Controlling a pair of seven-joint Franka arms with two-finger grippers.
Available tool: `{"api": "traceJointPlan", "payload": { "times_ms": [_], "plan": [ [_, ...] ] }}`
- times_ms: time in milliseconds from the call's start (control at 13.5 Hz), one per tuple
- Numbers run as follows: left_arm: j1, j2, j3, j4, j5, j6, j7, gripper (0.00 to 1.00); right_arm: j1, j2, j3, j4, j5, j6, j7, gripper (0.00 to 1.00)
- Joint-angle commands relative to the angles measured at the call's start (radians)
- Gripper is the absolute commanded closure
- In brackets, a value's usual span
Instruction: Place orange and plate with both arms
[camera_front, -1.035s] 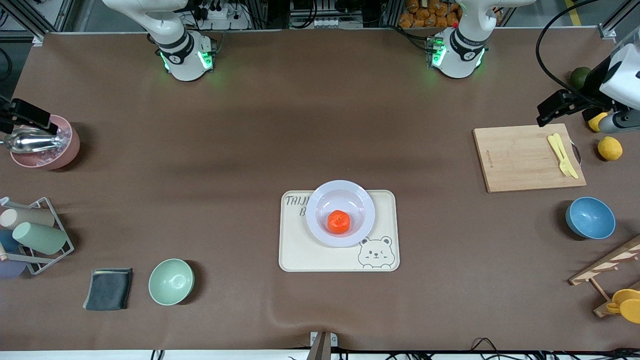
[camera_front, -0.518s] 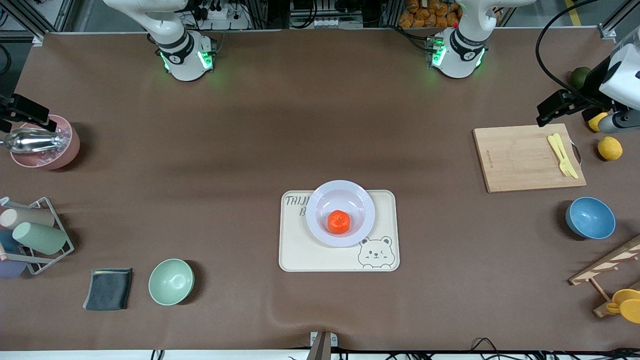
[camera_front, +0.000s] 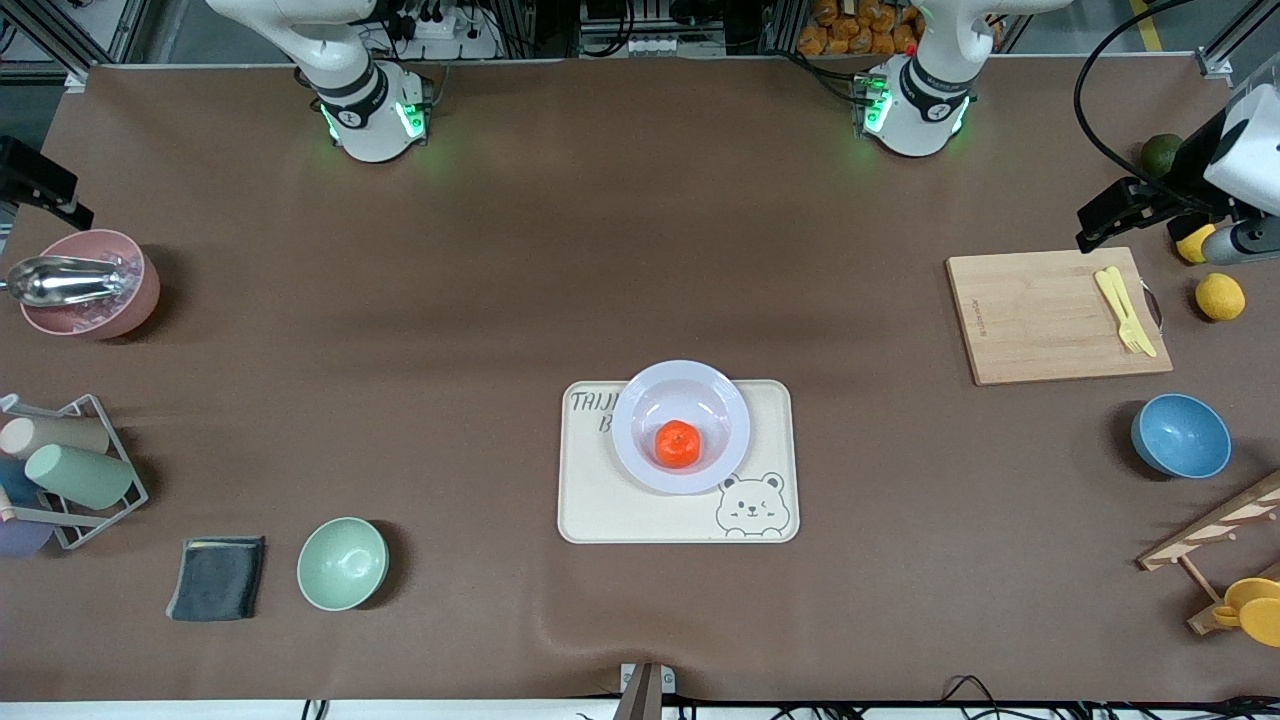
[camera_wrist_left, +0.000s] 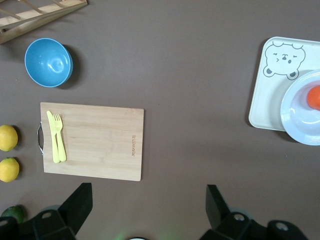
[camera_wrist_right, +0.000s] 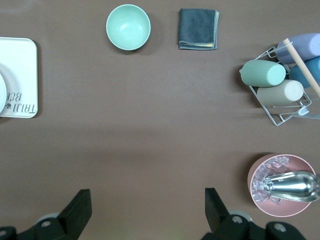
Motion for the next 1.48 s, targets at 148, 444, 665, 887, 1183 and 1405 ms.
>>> {"api": "traceJointPlan", "payload": {
  "times_ms": [148,444,665,887,1183,1405],
  "plan": [
    [0.006,-0.030,-0.004,-0.011,0.001,-0.023,0.021,0.00,0.020,-0.133,0.008,-0.203,-0.017,0.155,0.002,0.00],
    [0.006,-0.017,-0.003,-0.005,0.003,-0.021,0.025,0.00,0.019,-0.138,0.017,-0.206,-0.017,0.146,0.004,0.00],
    [0.000,0.010,-0.003,0.046,0.004,-0.029,0.020,0.00,0.011,-0.136,0.016,-0.205,-0.017,0.142,0.004,0.00],
    [0.006,0.016,-0.001,0.083,0.003,-0.038,0.021,0.00,-0.001,-0.130,0.010,-0.202,-0.017,0.139,0.005,0.00],
    [0.003,0.015,-0.003,0.092,0.006,-0.060,0.020,0.00,-0.027,-0.028,0.010,-0.049,-0.022,0.067,0.022,0.00],
    [0.003,0.013,-0.003,0.092,0.006,-0.081,0.021,0.00,-0.036,0.017,0.010,0.022,-0.020,0.002,0.037,0.00]
  ]
}}
